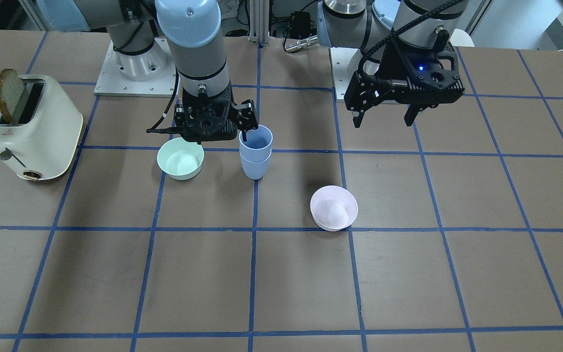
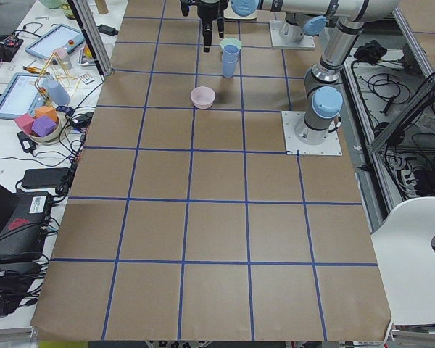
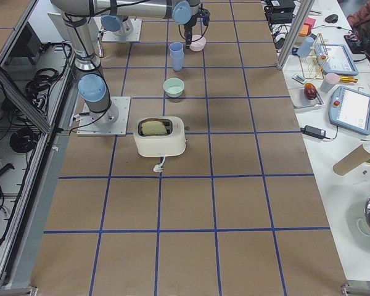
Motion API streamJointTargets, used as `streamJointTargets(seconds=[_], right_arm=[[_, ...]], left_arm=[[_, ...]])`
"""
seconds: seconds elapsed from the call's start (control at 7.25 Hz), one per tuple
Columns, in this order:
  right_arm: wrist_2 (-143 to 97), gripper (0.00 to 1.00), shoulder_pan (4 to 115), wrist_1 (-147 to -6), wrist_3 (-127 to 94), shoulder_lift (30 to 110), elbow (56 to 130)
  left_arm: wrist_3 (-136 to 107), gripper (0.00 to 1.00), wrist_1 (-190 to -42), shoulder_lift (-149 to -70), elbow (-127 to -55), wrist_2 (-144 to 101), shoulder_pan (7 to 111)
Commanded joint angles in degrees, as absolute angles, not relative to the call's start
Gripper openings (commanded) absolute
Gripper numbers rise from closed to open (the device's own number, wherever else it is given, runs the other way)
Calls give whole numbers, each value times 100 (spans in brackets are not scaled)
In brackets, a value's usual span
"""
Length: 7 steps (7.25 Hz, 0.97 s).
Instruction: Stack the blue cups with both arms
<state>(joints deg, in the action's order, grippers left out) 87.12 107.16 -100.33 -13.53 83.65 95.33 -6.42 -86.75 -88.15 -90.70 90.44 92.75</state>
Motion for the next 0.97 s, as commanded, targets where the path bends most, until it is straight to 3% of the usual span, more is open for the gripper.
streamJointTargets(seconds=[0.0, 0.55, 0.83], right_arm=[[8859, 100, 10076, -9564, -1160, 8498, 8967], [8903, 100, 8844, -9150, -273, 8709, 8780], [8877, 100, 8824, -9114, -281, 8946, 8824]], left_arm=[[-642, 100, -8675, -8815, -9070, 9044, 9273], [-642, 100, -8675, -8807, -9070, 9053, 9272], [-642, 100, -8675, -8807, -9070, 9044, 9272]])
